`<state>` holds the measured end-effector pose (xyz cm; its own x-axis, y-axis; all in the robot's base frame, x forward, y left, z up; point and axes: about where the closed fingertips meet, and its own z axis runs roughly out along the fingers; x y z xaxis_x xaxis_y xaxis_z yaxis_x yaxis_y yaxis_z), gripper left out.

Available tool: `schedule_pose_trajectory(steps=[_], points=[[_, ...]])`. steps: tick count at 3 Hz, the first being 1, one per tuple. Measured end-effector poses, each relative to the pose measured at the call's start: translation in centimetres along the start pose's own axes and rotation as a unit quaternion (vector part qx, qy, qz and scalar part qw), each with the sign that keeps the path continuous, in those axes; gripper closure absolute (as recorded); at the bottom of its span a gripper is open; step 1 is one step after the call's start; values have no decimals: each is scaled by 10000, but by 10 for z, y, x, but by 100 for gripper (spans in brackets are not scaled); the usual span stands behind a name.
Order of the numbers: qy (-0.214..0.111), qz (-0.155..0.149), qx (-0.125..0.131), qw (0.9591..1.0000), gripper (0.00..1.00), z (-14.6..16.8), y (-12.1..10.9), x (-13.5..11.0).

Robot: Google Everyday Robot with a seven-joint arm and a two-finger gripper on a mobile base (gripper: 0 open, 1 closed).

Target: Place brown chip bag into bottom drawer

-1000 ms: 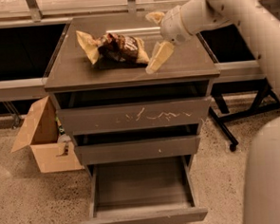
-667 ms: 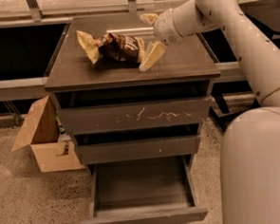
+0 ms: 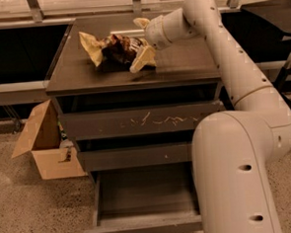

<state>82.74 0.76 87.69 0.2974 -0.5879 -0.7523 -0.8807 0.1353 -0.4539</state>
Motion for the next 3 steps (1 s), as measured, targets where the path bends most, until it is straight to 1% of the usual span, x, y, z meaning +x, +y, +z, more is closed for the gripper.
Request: schedule_pose_trajectory(steps=[1, 2, 3], points=[[-32, 161, -18, 9999, 5, 20, -3, 3], [3, 420, -61, 9991, 31, 29, 1, 5], [40, 489, -145, 9987, 55, 24, 7, -8]])
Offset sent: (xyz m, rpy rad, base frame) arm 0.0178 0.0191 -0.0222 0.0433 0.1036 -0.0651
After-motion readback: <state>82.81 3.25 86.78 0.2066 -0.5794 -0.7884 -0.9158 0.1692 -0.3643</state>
